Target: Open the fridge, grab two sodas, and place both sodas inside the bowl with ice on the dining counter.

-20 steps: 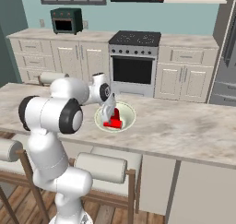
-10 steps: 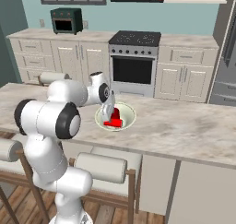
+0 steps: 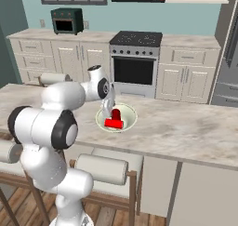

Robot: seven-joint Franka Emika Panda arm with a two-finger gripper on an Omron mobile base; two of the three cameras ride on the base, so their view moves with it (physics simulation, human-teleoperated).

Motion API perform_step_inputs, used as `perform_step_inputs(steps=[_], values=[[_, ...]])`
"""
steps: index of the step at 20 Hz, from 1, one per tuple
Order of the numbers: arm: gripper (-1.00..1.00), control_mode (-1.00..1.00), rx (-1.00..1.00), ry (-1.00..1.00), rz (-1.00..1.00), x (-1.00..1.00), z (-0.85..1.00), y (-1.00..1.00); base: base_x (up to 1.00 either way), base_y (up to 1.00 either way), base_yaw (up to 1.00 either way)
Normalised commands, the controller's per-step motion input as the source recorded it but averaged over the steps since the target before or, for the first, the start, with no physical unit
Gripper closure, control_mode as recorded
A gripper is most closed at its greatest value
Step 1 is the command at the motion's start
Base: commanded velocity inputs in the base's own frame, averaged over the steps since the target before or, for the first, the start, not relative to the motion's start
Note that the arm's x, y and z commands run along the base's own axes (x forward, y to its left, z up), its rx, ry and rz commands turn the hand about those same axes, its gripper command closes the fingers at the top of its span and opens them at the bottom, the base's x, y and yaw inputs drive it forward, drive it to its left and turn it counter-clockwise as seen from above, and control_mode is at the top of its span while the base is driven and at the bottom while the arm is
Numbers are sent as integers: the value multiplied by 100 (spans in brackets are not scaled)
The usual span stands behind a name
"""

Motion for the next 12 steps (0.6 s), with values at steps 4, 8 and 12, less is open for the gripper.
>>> perform_step_inputs(steps=[4,8,12], values=[[-100,-100,0,-15,1,-51,55,0,0,0,0],[-100,-100,0,-14,0,-67,41,0,0,0,0],[-100,-100,0,-15,0,-81,32,0,0,0,0]])
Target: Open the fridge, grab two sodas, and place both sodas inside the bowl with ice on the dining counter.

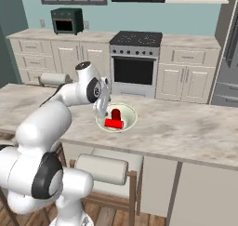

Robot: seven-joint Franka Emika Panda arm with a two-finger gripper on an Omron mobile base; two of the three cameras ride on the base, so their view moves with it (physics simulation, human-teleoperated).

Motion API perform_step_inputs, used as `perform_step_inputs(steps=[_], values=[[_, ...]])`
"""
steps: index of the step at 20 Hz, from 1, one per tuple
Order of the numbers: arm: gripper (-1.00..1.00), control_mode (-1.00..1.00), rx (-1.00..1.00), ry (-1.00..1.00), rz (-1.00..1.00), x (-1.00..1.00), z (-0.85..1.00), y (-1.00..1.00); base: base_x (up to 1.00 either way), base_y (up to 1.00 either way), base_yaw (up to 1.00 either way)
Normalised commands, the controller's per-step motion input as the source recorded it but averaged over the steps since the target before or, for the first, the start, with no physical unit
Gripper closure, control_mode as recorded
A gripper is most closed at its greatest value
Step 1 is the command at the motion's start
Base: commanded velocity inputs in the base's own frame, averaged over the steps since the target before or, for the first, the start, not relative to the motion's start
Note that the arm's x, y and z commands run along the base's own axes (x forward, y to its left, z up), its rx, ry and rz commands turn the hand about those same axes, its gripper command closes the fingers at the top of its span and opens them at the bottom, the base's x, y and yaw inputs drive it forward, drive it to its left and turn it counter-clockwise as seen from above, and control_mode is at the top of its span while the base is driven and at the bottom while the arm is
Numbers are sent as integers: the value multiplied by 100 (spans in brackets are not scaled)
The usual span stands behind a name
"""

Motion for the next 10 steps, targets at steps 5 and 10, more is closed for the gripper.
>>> perform_step_inputs(steps=[5,10], values=[[-100,-100,0,-16,0,-76,35,2,0,0,0],[-100,-100,0,-18,0,-49,44,2,0,0,0]])
